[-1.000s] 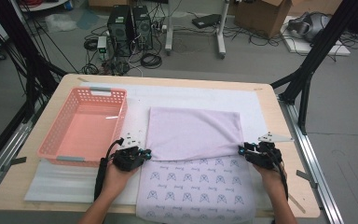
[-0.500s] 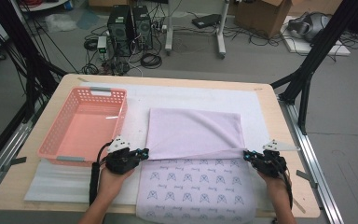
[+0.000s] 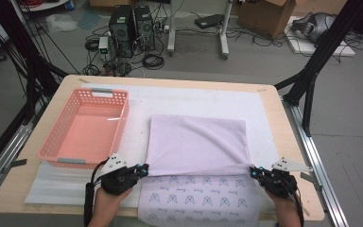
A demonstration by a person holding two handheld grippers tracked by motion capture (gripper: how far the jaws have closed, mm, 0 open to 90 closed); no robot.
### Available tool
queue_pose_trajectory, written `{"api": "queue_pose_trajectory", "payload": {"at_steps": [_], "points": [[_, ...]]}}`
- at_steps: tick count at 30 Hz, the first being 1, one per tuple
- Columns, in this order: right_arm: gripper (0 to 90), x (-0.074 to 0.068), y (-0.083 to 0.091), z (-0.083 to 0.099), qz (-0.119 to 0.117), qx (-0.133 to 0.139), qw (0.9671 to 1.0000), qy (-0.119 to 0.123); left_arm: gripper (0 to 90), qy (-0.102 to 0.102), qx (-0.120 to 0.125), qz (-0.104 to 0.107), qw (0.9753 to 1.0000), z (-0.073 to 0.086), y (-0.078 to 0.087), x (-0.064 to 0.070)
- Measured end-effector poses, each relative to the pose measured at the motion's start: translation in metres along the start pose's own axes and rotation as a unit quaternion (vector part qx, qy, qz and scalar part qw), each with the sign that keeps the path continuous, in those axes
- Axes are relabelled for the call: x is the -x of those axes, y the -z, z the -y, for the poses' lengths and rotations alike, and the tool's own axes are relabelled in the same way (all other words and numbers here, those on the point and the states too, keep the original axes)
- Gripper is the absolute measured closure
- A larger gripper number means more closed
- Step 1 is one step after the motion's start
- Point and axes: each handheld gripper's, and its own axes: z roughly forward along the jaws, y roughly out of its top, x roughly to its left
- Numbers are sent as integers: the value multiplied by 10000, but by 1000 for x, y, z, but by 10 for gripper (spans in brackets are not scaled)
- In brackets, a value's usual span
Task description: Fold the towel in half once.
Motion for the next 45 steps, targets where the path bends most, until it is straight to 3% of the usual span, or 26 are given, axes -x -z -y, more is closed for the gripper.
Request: {"api": "queue_pose_trajectory", "payload": {"at_steps": [13, 25, 34, 45], "points": [[869, -35, 40, 32, 8, 2, 10000, -3, 885, 20, 85, 44, 10000, 27, 38, 36], [869, -55, 64, 53, 8, 26, 10000, -2, 885, -6, 79, 78, 9999, 45, 63, 61], [869, -65, 75, 61, 7, 7, 10000, -13, 885, -32, 78, 92, 9999, 53, 73, 70], [843, -67, 81, 67, -74, -73, 9999, -83, 880, 135, 40, 182, 9997, 62, 76, 71]]}}
